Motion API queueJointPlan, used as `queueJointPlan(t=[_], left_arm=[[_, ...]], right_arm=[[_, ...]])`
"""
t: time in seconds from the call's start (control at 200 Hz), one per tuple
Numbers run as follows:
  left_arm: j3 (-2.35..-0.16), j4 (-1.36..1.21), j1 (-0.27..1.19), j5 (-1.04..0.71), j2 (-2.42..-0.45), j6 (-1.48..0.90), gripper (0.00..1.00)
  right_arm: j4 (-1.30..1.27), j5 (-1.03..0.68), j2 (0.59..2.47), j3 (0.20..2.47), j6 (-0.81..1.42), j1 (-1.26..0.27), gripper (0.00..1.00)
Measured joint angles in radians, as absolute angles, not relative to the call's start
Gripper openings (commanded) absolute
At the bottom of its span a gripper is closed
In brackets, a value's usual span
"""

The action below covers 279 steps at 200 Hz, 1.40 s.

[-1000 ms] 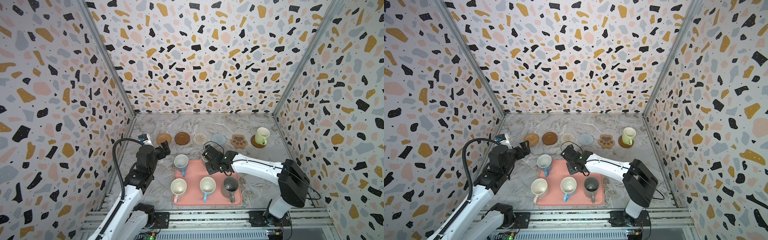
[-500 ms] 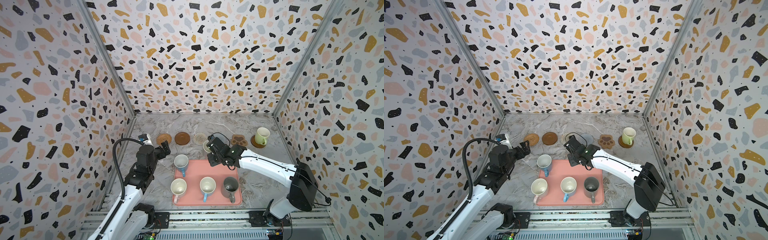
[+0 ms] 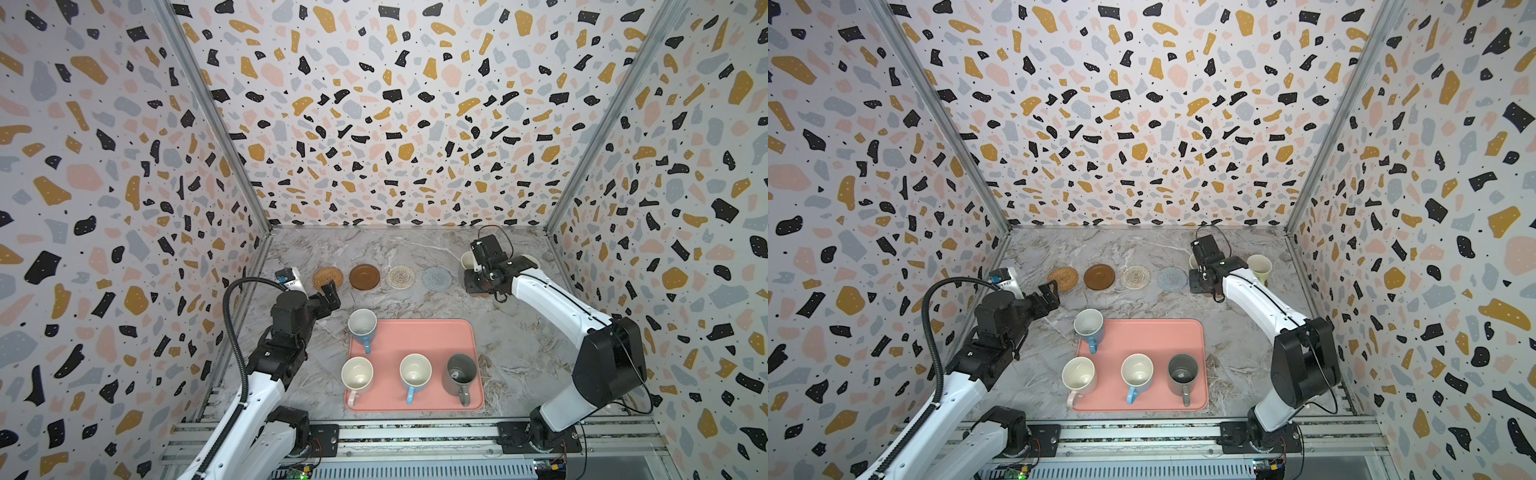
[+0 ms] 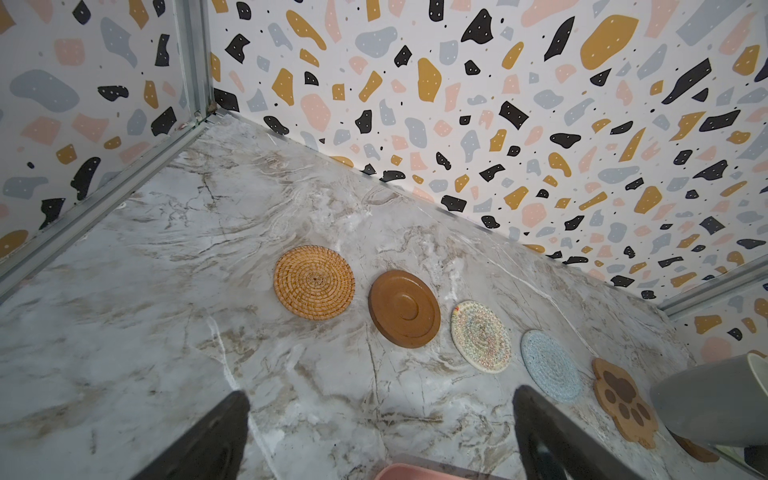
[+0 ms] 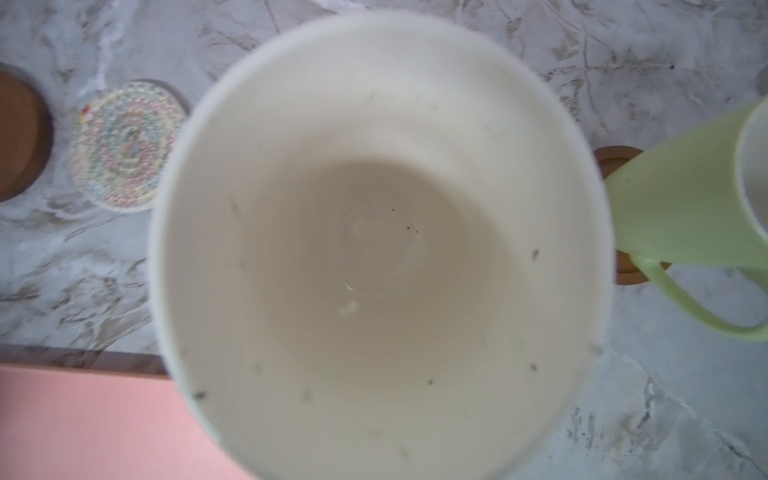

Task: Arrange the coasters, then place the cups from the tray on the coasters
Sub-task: 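Lift the grey-handled mug with the right gripper toward the paw coaster, then lower the grey-handled mug onto the paw-shaped cork coaster with the right gripper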

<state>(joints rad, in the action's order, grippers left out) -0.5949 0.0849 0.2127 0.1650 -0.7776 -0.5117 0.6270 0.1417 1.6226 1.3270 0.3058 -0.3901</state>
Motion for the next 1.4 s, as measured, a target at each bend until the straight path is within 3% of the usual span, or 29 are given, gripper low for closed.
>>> queueJointPlan(t=[0.456, 1.397], left_arm=[[-0.59, 0.086, 0.213, 0.163, -0.757, -0.512, 1.0], [-0.582, 0.088, 0.213, 0.161, -0.75, -0.513, 1.0]], right_arm=[[0.604, 0.077, 1.827, 1.417, 0.172, -0.257, 0.03], [0.62, 0.056, 1.877, 1.446, 0.102, -0.226, 0.03]])
